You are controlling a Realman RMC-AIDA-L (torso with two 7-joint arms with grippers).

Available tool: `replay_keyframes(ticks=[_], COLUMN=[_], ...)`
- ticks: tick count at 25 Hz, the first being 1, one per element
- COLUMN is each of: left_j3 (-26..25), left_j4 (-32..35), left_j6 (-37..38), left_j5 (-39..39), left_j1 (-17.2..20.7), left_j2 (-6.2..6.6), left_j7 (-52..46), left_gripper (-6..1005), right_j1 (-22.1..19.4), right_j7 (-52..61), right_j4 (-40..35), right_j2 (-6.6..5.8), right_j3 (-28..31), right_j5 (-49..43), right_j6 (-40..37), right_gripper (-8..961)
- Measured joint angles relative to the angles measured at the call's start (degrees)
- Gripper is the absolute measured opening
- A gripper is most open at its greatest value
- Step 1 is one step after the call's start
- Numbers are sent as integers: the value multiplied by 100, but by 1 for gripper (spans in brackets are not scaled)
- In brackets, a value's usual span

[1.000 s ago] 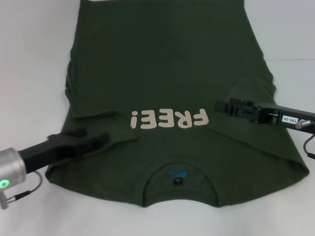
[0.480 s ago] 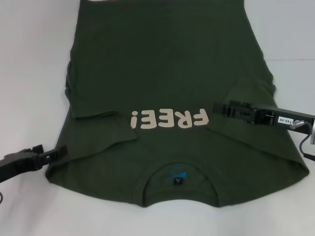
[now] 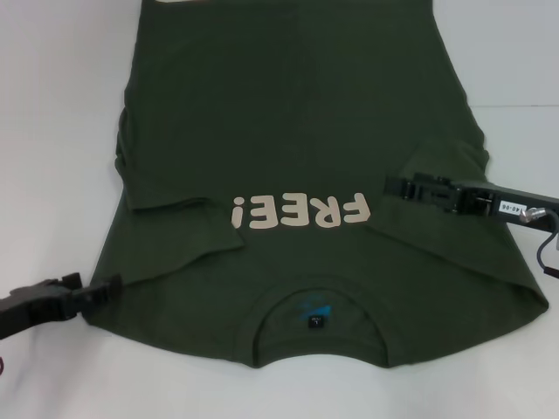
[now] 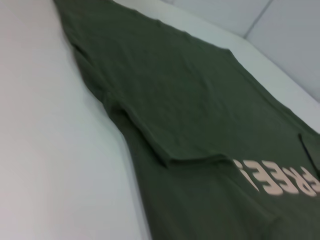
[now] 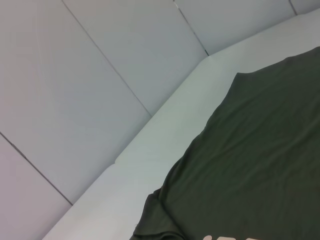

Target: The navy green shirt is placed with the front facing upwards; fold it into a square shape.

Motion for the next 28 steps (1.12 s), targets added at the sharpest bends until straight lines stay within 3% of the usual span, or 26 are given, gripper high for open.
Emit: replay_keyframes(ticks=[15,28], left_j3=[87,831], left_j4=[70,86], left_j6=[297,451], left_j5=[401,453], left_j1=[-45,-202], left_j2=[2,-33], left_j7=[9,10], left_gripper=[851,845], right_j1=[-1,-15], right_j7=[5,5], right_j4=[0,0], right_j2=[-11,-11], right_j3=[25,26], right_j5=[22,31], right_j6=[-1,-6], right_gripper=[908,907])
